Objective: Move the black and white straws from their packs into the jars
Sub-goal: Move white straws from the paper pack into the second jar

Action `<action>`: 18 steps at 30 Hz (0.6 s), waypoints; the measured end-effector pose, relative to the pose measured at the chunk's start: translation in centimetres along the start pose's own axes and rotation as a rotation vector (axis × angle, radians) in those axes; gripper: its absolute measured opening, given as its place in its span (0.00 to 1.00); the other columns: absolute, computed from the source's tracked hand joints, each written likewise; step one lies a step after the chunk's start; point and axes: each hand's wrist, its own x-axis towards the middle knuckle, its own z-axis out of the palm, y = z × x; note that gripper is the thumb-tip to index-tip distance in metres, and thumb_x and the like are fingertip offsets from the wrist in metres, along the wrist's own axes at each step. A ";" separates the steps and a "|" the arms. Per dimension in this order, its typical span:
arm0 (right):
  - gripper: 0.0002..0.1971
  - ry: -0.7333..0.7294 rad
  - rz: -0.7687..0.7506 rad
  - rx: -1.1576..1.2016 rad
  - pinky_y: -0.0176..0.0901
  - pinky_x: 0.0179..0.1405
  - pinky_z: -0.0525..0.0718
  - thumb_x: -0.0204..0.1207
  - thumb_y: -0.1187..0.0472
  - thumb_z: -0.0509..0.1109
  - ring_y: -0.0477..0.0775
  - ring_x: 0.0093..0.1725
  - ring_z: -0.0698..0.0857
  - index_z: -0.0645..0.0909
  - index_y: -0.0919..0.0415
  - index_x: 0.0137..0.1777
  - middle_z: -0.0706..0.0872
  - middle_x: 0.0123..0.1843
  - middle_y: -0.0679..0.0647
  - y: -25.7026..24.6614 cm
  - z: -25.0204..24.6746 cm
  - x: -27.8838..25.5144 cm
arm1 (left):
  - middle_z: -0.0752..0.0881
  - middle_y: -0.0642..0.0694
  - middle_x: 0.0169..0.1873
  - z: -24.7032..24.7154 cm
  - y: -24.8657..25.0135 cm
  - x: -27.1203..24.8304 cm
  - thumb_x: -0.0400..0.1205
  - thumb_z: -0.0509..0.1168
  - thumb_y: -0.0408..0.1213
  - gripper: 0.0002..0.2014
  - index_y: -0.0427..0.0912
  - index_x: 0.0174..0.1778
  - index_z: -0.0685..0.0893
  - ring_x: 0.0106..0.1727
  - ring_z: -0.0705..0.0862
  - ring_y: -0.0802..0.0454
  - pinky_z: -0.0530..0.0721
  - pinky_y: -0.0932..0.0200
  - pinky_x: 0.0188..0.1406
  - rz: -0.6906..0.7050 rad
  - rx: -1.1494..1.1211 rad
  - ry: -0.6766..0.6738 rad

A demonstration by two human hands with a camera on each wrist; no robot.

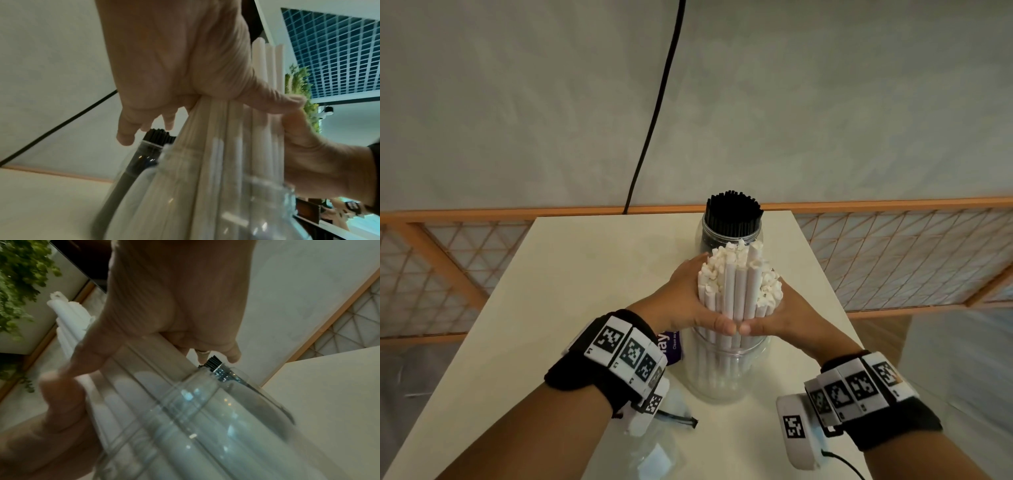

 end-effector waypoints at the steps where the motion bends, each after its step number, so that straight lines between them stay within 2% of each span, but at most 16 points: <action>1: 0.43 -0.016 0.009 -0.001 0.36 0.56 0.82 0.58 0.82 0.74 0.52 0.65 0.82 0.65 0.60 0.73 0.82 0.66 0.58 0.2 -0.1 -0.1 | 0.83 0.48 0.63 -0.1 -0.4 -0.2 0.50 0.86 0.47 0.49 0.53 0.69 0.73 0.67 0.81 0.50 0.79 0.40 0.66 -0.011 0.007 0.002; 4: 0.45 -0.032 0.070 -0.004 0.32 0.53 0.82 0.55 0.86 0.76 0.43 0.63 0.83 0.66 0.57 0.70 0.85 0.62 0.51 1.2 -0.4 -0.7 | 0.81 0.48 0.66 0.2 -2.3 -0.8 0.45 0.86 0.53 0.55 0.54 0.70 0.71 0.70 0.78 0.49 0.76 0.40 0.69 -0.059 -0.026 -0.015; 5: 0.44 -0.040 0.080 -0.008 0.31 0.54 0.82 0.54 0.84 0.78 0.43 0.63 0.83 0.67 0.57 0.69 0.85 0.61 0.50 1.5 -0.5 -0.9 | 0.81 0.48 0.66 0.4 -2.8 -1.1 0.45 0.86 0.53 0.55 0.53 0.70 0.71 0.70 0.77 0.49 0.76 0.40 0.70 -0.064 -0.042 -0.017; 7: 0.47 -0.059 0.105 -0.016 0.36 0.57 0.82 0.51 0.72 0.84 0.50 0.66 0.81 0.66 0.56 0.71 0.83 0.65 0.55 1.7 -0.3 -1.1 | 0.83 0.46 0.65 0.7 -3.4 -1.6 0.45 0.86 0.51 0.54 0.50 0.69 0.72 0.70 0.78 0.49 0.76 0.39 0.69 -0.081 -0.071 -0.005; 8: 0.48 -0.055 0.114 -0.009 0.38 0.57 0.82 0.51 0.71 0.84 0.53 0.67 0.81 0.66 0.56 0.72 0.82 0.66 0.58 1.7 -0.1 -1.1 | 0.83 0.45 0.64 0.8 -3.5 -1.6 0.45 0.87 0.49 0.53 0.48 0.68 0.73 0.69 0.79 0.48 0.77 0.39 0.69 -0.089 -0.082 0.000; 11: 0.47 -0.027 0.106 -0.042 0.40 0.59 0.81 0.50 0.80 0.81 0.54 0.67 0.81 0.68 0.56 0.70 0.82 0.65 0.59 1.6 0.3 -0.6 | 0.84 0.44 0.62 0.9 -3.8 -1.2 0.45 0.87 0.48 0.51 0.47 0.66 0.75 0.68 0.80 0.48 0.78 0.39 0.67 -0.093 -0.065 0.022; 12: 0.47 -0.014 0.096 -0.052 0.41 0.60 0.81 0.49 0.78 0.82 0.53 0.67 0.81 0.68 0.55 0.70 0.82 0.65 0.58 1.4 0.6 -0.4 | 0.84 0.45 0.61 0.9 -3.8 -1.0 0.44 0.87 0.48 0.51 0.48 0.65 0.75 0.67 0.80 0.49 0.79 0.40 0.66 -0.097 -0.055 0.034; 14: 0.44 0.010 0.084 -0.087 0.45 0.64 0.81 0.48 0.67 0.83 0.49 0.67 0.81 0.71 0.51 0.67 0.82 0.64 0.55 1.4 0.9 -0.1 | 0.84 0.48 0.61 1.1 -3.8 -0.7 0.42 0.87 0.50 0.52 0.50 0.64 0.75 0.67 0.80 0.52 0.80 0.42 0.66 -0.104 -0.031 0.058; 16: 0.40 0.046 0.078 -0.097 0.33 0.58 0.81 0.47 0.67 0.83 0.36 0.62 0.82 0.72 0.49 0.61 0.83 0.60 0.48 1.1 1.0 0.0 | 0.82 0.50 0.63 1.2 -3.4 -0.4 0.41 0.86 0.53 0.55 0.51 0.66 0.73 0.67 0.79 0.55 0.80 0.46 0.67 -0.104 -0.020 0.073; 18: 0.39 0.062 0.056 -0.066 0.25 0.53 0.79 0.49 0.71 0.81 0.29 0.58 0.81 0.71 0.48 0.60 0.81 0.59 0.43 0.7 0.9 0.1 | 0.82 0.54 0.61 1.2 -2.6 -0.2 0.42 0.84 0.50 0.52 0.53 0.65 0.73 0.65 0.79 0.61 0.80 0.59 0.64 -0.084 -0.027 0.086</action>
